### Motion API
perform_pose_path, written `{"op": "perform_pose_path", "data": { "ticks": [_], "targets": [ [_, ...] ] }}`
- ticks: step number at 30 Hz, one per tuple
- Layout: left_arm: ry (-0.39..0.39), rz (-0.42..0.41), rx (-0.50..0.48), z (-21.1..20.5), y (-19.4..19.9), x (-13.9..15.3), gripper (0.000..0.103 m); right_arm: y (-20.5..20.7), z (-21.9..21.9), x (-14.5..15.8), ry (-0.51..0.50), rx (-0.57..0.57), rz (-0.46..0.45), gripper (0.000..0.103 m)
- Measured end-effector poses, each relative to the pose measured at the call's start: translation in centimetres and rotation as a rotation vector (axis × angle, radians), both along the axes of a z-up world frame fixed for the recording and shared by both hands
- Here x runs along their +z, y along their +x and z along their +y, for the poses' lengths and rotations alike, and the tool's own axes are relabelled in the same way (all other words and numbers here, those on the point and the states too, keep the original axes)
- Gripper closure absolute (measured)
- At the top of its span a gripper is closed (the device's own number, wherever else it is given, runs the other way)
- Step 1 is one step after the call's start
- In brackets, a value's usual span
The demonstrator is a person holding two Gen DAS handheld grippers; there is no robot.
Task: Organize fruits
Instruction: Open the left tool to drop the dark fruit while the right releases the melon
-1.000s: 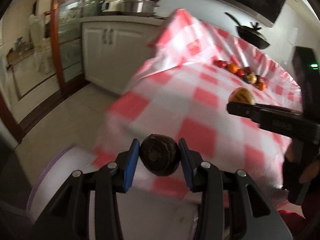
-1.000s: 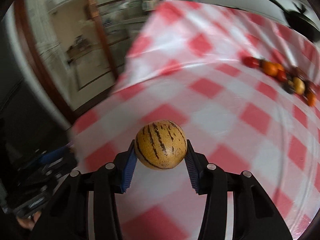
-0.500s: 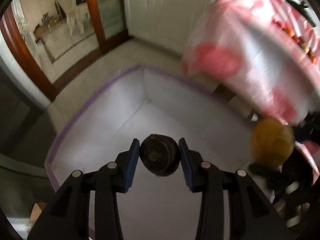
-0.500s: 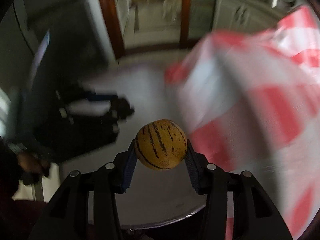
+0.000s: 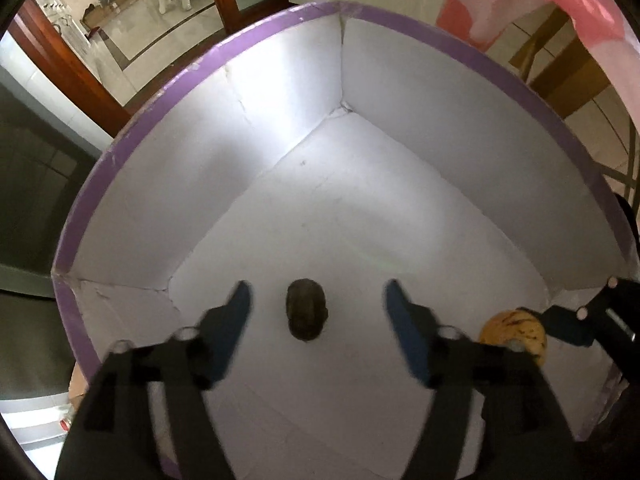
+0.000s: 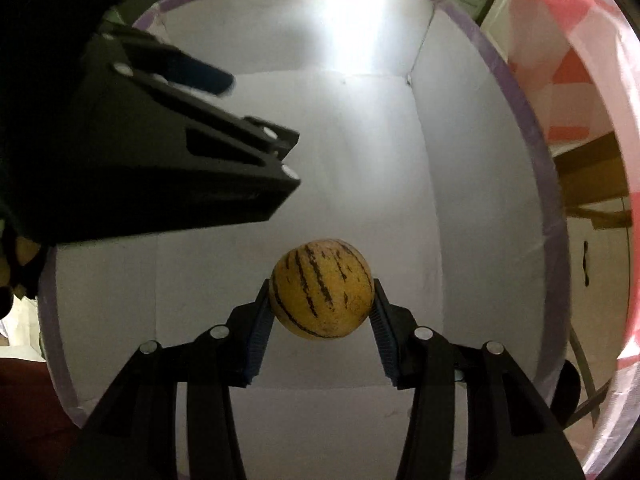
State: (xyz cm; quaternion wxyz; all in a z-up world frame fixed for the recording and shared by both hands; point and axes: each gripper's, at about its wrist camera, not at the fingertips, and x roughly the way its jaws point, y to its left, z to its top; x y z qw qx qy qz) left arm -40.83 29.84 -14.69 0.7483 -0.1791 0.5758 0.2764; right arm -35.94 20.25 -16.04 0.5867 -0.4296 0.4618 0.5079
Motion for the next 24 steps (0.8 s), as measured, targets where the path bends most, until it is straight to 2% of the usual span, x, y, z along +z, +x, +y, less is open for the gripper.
{"op": "perform_pose_path", "data": {
  "ticks": [1,5,8,14,16,21,24],
  "targets": [
    [0.005,-0.006,0.002,0.1,-0.1,0.1,0.022,0.4,0.1,0.1,0.005,-0.010,0.005,0.055],
    [0.018,-0.006,0.000,-0.2,0.3,0.3,0.018,1.8,0.2,1.7,0.061,-0.064,0.038,0.036],
    [0.045,-0.012,-0.006,-1.0,0.6,0.9,0.013,2.6,0.1,3.1,0.104,-0.093,0.060,0.034],
    [0.115,-0.035,-0.028,-1.8,1.6,3.3,0.009,3.3,-0.7,6.1,0.192,-0.107,0.075,0.034],
    [0.145,-0.053,-0.028,-1.8,2.0,4.1,0.008,3.4,-1.4,7.5,0.234,-0.106,0.077,0.031],
    [0.237,-0.158,-0.033,-2.7,3.4,8.5,0.005,3.9,-4.0,11.9,0.383,-0.135,0.059,0.027],
    [0.309,-0.233,-0.057,-3.9,4.8,11.7,0.001,5.6,-7.2,15.7,0.519,-0.208,-0.010,0.020]
  ]
}}
